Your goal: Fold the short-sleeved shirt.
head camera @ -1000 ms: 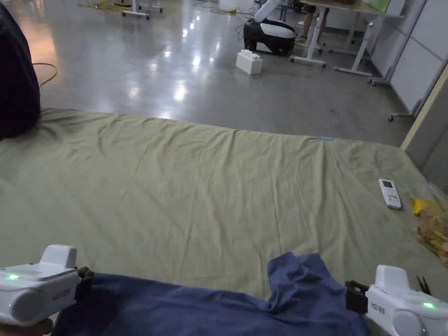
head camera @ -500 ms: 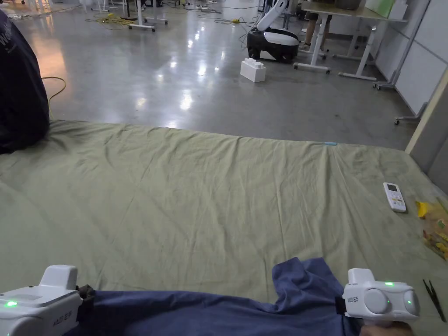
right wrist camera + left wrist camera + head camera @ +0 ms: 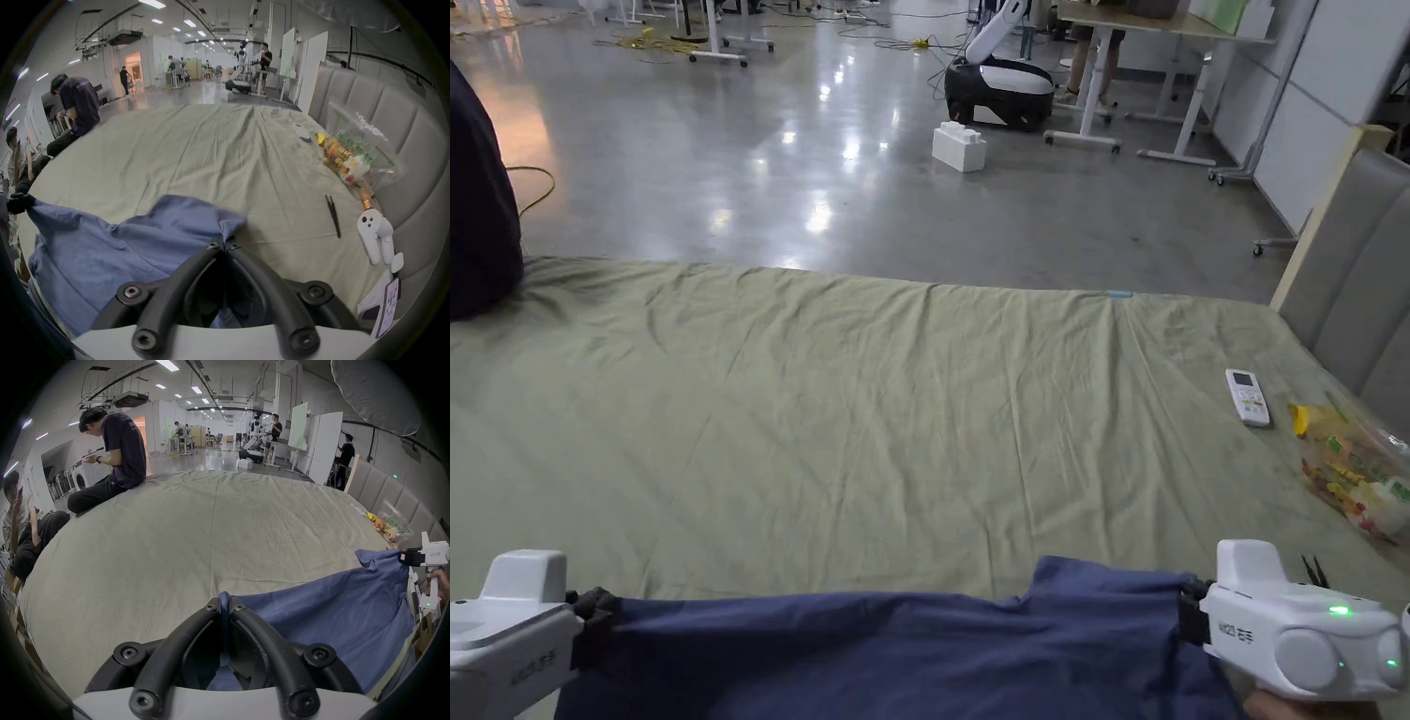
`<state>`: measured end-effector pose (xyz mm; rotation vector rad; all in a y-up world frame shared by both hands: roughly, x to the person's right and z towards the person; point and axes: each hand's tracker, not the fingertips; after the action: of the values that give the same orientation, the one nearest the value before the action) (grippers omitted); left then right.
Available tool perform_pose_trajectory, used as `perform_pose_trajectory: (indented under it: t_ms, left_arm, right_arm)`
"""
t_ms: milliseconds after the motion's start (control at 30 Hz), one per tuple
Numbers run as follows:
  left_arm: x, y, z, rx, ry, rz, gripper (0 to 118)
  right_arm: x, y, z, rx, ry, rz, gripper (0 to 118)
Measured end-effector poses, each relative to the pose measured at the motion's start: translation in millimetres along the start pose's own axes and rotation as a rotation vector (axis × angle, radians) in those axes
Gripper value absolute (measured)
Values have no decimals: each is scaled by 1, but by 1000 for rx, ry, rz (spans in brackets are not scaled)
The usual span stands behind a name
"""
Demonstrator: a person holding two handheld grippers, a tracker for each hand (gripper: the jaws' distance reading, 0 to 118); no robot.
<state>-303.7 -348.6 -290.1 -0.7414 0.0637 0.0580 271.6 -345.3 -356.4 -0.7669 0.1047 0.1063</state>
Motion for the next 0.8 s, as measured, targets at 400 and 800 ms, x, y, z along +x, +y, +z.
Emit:
perform_pose_trajectory:
  t_ms: [400,800]
  left_arm:
    - [-36,-31,71,48,-57,37,5]
    - [-42,-117,106,-75,-61,43,5]
  right_arm:
    - [2,-41,112,52,10,-18,1]
    - [-9,-136,143,-102,-34,30,1]
